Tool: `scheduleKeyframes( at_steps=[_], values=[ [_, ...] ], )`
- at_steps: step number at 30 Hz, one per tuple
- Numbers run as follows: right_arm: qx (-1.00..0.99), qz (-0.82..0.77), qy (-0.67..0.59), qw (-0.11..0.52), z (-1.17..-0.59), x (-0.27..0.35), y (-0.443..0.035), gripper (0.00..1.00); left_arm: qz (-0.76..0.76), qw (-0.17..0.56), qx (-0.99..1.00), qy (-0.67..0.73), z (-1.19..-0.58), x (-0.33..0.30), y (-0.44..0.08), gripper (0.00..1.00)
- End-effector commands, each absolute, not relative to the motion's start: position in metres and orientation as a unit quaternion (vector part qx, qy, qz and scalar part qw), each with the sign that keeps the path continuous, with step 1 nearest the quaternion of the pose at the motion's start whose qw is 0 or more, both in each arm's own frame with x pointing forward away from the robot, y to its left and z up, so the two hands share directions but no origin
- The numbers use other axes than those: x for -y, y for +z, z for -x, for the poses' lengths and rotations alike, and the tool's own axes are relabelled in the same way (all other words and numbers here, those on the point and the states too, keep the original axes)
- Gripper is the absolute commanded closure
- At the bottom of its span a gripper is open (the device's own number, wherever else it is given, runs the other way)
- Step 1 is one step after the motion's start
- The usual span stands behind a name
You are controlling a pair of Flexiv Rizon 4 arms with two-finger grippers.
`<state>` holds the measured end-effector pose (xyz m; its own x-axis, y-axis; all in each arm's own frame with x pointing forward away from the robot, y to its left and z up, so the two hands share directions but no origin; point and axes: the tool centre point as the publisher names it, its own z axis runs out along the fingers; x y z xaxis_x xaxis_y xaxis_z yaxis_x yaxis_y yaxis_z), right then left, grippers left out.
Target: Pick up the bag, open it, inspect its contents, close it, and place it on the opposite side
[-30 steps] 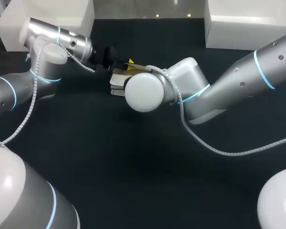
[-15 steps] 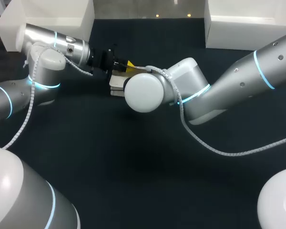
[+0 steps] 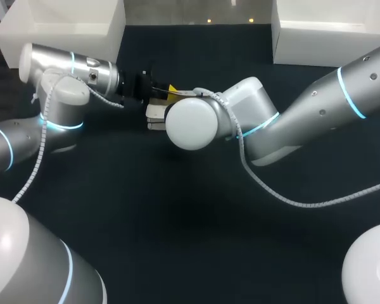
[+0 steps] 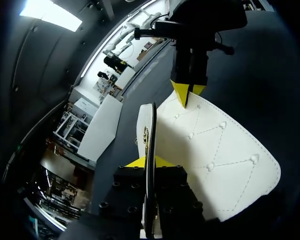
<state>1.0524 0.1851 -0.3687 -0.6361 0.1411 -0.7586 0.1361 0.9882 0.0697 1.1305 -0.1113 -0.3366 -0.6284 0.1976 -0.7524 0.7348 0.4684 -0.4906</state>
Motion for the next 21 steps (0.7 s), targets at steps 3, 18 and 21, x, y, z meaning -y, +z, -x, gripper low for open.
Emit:
scheduleKeyframes(
  at_steps=[3, 18, 21],
  values=[
    [-0.904, -0.077, 0.003, 0.421, -1.056, -0.187, -0.369, 1.0, -0.287, 0.322, -0.797, -0.423, -1.134, 0.112, -0.334, 0.82],
    [-0.904, -0.077, 0.003, 0.421, -1.056, -0.187, -0.369, 1.0, -0.265, 0.309, -0.807, -0.429, -1.157, 0.107, -0.327, 0.69],
    [-0.904, -0.077, 0.003, 0.421, -1.056, -0.187, -0.369, 1.0, -0.263, 0.31, -0.806, -0.43, -1.158, 0.106, -0.325, 0.69]
  ],
)
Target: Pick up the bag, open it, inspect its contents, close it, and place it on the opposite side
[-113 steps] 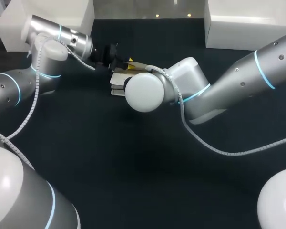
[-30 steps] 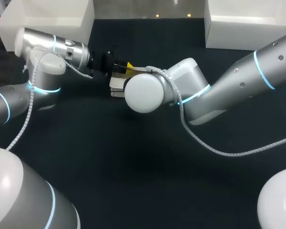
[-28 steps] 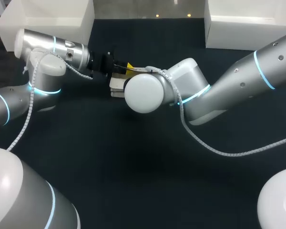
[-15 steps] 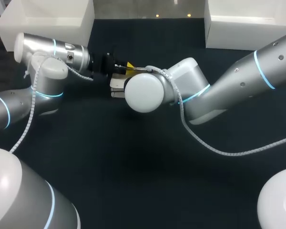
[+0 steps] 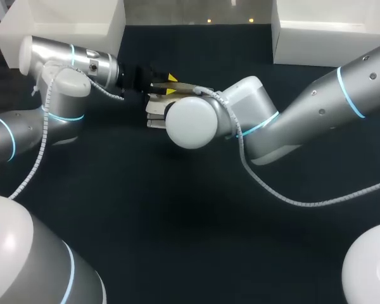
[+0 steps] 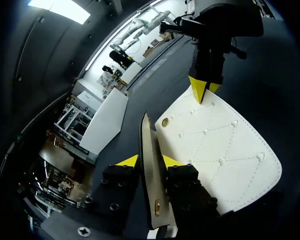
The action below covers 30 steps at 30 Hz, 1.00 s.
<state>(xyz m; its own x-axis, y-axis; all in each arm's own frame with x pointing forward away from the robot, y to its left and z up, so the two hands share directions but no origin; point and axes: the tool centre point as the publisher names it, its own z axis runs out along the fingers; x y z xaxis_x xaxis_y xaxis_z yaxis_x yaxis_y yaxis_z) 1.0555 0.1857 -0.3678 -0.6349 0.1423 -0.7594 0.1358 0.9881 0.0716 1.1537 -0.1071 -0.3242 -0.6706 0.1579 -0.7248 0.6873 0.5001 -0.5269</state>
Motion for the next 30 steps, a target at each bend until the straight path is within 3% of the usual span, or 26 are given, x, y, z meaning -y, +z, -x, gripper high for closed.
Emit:
scheduleKeyframes(
  at_steps=[1, 7, 11, 30],
  values=[
    [-0.904, -0.077, 0.003, 0.421, -1.056, -0.187, -0.369, 1.0, -0.263, 0.311, -0.805, -0.431, -1.158, 0.105, -0.323, 0.7],
    [-0.904, -0.077, 0.003, 0.421, -1.056, -0.187, -0.369, 1.0, -0.268, 0.316, -0.802, -0.43, -1.157, 0.104, -0.316, 0.78],
    [-0.904, -0.077, 0.003, 0.421, -1.056, -0.187, -0.369, 1.0, -0.274, 0.32, -0.801, -0.425, -1.154, 0.104, -0.315, 1.0],
    [-0.904, -0.077, 0.003, 0.421, -1.056, -0.187, -0.369, 1.0, -0.294, 0.339, -0.79, -0.418, -1.123, 0.099, -0.334, 1.0]
  ],
)
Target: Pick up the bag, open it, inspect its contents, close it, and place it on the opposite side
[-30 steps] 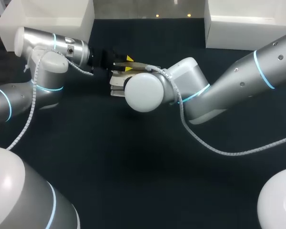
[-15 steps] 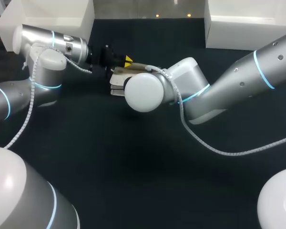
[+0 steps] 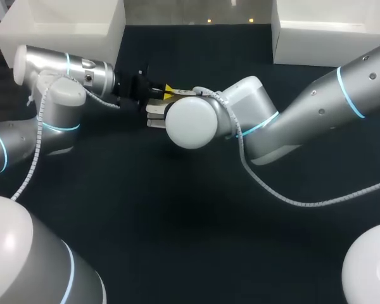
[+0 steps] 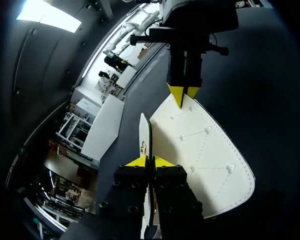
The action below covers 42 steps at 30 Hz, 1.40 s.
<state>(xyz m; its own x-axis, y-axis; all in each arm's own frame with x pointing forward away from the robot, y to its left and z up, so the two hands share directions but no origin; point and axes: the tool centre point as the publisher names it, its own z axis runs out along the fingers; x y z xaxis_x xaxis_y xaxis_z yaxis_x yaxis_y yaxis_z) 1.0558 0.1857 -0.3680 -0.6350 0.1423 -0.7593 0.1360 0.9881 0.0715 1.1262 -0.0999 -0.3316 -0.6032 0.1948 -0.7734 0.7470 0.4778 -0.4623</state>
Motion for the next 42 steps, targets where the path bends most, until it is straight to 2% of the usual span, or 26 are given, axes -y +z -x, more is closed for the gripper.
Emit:
scheduleKeyframes(
  at_steps=[1, 38, 39, 40, 42],
  values=[
    [-0.904, -0.077, 0.003, 0.421, -1.056, -0.187, -0.369, 1.0, -0.294, 0.339, -0.79, -0.418, -1.123, 0.099, -0.334, 1.0],
    [-0.904, -0.077, 0.003, 0.421, -1.056, -0.187, -0.369, 1.0, -0.294, 0.319, -0.801, -0.412, -1.11, 0.098, -0.349, 1.0],
    [-0.904, -0.077, 0.003, 0.421, -1.056, -0.187, -0.369, 1.0, -0.295, 0.321, -0.8, -0.412, -1.11, 0.098, -0.346, 0.84],
    [-0.904, -0.077, 0.003, 0.421, -1.056, -0.187, -0.369, 1.0, -0.297, 0.323, -0.799, -0.411, -1.11, 0.098, -0.344, 0.77],
    [-0.904, -0.077, 0.003, 0.421, -1.056, -0.187, -0.369, 1.0, -0.299, 0.326, -0.799, -0.408, -1.111, 0.099, -0.341, 0.75]
  ],
)
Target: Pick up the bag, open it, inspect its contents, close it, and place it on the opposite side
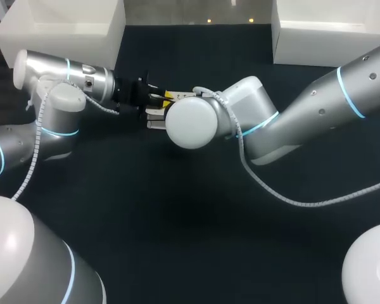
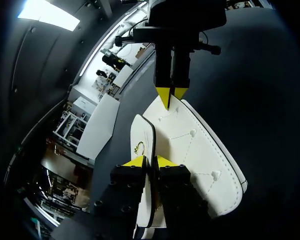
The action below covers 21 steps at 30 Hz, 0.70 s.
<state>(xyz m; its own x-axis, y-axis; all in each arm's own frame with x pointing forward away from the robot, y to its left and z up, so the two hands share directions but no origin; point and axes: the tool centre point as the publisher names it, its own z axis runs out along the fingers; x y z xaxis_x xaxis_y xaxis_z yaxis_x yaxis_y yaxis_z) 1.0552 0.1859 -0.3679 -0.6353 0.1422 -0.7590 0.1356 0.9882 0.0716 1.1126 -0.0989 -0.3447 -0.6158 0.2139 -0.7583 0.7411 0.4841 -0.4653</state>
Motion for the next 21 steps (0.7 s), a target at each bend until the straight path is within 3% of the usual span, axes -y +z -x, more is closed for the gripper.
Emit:
scheduleKeyframes(
  at_steps=[1, 6, 7, 21],
  values=[
    [-0.904, -0.077, 0.003, 0.421, -1.056, -0.187, -0.369, 1.0, -0.3, 0.327, -0.798, -0.408, -1.111, 0.1, -0.339, 0.74],
    [-0.904, -0.077, 0.003, 0.421, -1.056, -0.187, -0.369, 1.0, -0.302, 0.329, -0.799, -0.403, -1.115, 0.101, -0.336, 0.82],
    [-0.904, -0.077, 0.003, 0.421, -1.056, -0.187, -0.369, 1.0, -0.302, 0.329, -0.8, -0.401, -1.116, 0.101, -0.336, 1.0],
    [-0.904, -0.077, 0.003, 0.421, -1.056, -0.187, -0.369, 1.0, -0.262, 0.315, -0.816, -0.407, -1.124, 0.096, -0.356, 1.0]
  ],
)
